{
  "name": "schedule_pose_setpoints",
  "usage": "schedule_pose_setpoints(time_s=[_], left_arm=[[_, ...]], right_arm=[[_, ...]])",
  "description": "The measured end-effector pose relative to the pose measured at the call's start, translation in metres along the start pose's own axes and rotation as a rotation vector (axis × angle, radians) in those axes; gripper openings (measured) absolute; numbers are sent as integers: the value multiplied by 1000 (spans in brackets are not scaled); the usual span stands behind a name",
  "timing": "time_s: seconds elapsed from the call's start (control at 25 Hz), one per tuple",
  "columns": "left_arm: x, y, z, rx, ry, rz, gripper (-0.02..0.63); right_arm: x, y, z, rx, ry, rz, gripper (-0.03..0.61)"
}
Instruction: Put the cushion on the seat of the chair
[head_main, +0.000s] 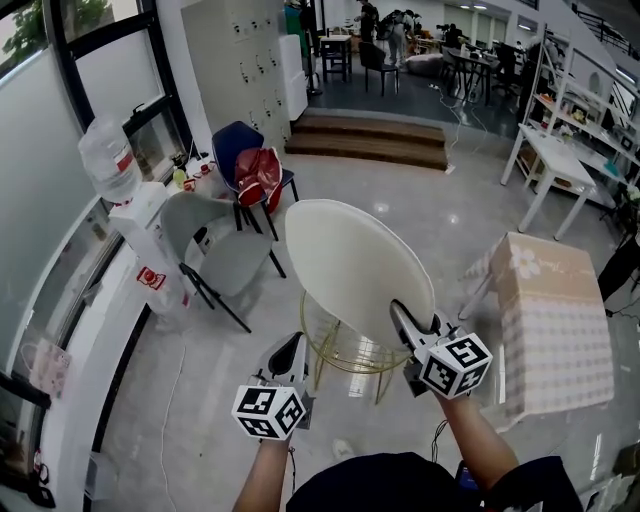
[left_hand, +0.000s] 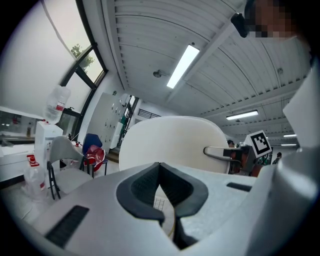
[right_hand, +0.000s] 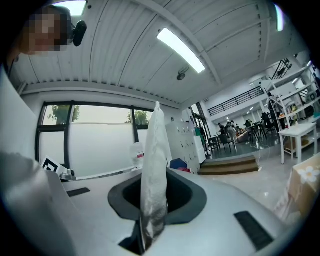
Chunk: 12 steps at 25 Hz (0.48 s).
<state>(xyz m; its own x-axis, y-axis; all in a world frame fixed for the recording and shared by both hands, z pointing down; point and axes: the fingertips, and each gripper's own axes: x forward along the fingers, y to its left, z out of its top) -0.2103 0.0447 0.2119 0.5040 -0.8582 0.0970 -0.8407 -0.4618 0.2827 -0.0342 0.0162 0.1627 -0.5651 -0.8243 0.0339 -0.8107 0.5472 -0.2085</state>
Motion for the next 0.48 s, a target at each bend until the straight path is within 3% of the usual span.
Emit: schedule_pose_setpoints(time_s=[0.48], left_arm=[[4,23,-19,-36,38,-16,5]], right_arm=[[7,-4,-23,34,37,-44,60]])
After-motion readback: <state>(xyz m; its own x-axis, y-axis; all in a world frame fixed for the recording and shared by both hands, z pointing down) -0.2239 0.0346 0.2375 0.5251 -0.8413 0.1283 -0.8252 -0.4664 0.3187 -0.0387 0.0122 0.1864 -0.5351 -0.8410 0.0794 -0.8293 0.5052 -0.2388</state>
